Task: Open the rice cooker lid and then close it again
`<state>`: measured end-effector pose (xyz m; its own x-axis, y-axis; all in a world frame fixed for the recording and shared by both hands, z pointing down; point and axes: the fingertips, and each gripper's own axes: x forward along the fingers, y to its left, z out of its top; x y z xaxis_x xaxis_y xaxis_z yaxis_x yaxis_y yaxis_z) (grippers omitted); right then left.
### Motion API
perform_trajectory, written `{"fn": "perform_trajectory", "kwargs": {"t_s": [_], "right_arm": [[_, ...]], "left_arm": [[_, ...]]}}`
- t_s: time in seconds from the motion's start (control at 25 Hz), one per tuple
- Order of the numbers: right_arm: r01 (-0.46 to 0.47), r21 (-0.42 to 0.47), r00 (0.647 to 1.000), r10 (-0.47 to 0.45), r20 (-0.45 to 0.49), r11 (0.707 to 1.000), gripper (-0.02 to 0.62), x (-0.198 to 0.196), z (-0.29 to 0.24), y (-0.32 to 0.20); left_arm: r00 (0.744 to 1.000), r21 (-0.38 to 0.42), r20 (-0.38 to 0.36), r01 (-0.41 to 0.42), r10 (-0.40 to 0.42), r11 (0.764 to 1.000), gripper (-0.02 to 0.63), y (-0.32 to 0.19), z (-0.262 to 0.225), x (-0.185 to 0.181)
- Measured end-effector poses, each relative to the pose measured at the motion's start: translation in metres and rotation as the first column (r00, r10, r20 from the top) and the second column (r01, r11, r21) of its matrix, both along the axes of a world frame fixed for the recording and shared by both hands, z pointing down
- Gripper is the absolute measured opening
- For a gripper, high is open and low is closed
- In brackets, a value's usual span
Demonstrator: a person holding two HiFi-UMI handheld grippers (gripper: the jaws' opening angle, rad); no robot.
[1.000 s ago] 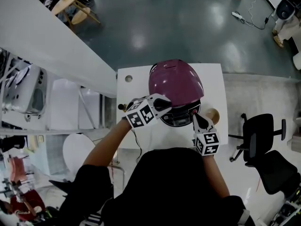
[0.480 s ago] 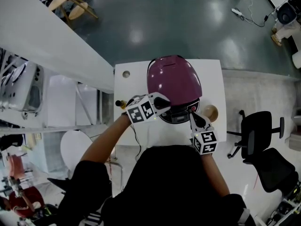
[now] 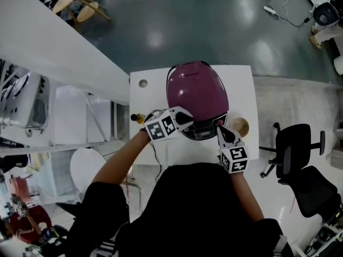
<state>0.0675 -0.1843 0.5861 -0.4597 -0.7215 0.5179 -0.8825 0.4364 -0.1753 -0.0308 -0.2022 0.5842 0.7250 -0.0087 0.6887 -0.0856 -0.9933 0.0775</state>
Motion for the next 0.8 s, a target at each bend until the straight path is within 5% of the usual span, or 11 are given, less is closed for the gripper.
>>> {"fn": "perform_trajectory", "kwargs": {"t_s": [0.8], "right_arm": [[0.019, -0.037, 1.0, -0.019, -0.005, 0.999, 0.0, -0.001, 0.013, -0.014]], "left_arm": [[0.997, -0.121, 0.035, 0.067, -0.063, 0.99, 0.003, 0.0, 0.027, 0.002]]}}
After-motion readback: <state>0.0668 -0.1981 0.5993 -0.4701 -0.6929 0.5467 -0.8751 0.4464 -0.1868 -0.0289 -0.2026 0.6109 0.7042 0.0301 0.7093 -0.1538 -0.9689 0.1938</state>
